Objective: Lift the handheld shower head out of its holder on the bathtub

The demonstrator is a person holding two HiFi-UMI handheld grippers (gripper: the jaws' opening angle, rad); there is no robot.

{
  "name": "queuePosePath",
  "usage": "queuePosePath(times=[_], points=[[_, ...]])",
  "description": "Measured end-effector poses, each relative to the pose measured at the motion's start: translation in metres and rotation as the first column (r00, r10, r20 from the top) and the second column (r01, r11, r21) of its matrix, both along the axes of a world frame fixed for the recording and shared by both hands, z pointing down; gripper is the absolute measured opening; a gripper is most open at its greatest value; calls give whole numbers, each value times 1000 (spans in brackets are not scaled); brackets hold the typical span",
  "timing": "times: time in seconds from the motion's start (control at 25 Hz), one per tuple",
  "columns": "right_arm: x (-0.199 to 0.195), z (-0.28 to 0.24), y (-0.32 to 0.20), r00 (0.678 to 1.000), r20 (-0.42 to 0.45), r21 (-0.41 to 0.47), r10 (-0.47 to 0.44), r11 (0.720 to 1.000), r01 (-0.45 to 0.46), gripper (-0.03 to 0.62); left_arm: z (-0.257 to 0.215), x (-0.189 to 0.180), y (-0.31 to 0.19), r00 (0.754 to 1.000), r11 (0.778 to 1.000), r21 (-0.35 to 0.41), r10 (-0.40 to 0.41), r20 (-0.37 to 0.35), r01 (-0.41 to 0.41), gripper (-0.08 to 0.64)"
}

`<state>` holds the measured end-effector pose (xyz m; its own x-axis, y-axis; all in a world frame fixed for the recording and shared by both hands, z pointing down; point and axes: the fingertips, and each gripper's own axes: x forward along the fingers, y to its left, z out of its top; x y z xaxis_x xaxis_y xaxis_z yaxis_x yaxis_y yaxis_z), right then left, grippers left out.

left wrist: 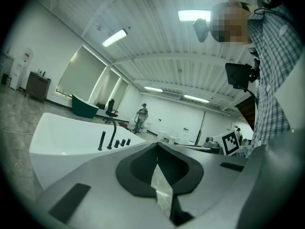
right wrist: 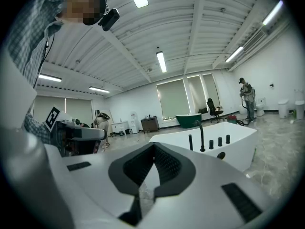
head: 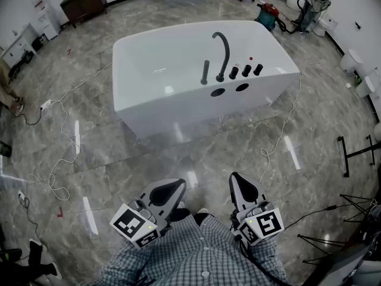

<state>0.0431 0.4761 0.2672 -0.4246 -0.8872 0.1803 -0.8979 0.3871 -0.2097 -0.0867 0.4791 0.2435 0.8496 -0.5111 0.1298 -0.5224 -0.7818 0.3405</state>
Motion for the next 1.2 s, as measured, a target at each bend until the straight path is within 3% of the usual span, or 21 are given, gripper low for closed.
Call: queuePosePath(times=[0.4, 0.84, 1.2], points=[[12, 2, 0, 1000, 12, 2, 4, 1000, -4, 17, 1, 5, -2, 1000, 1000, 5, -24, 10, 24, 6], [55, 4, 11, 999, -31, 12, -19, 1000, 19, 17, 0, 42, 6, 998, 998, 13, -64, 11, 63, 6], [82, 15, 8, 1000, -16, -14, -11, 1000, 10, 17, 9, 64, 6, 997, 997, -21, -79, 3, 79, 6]])
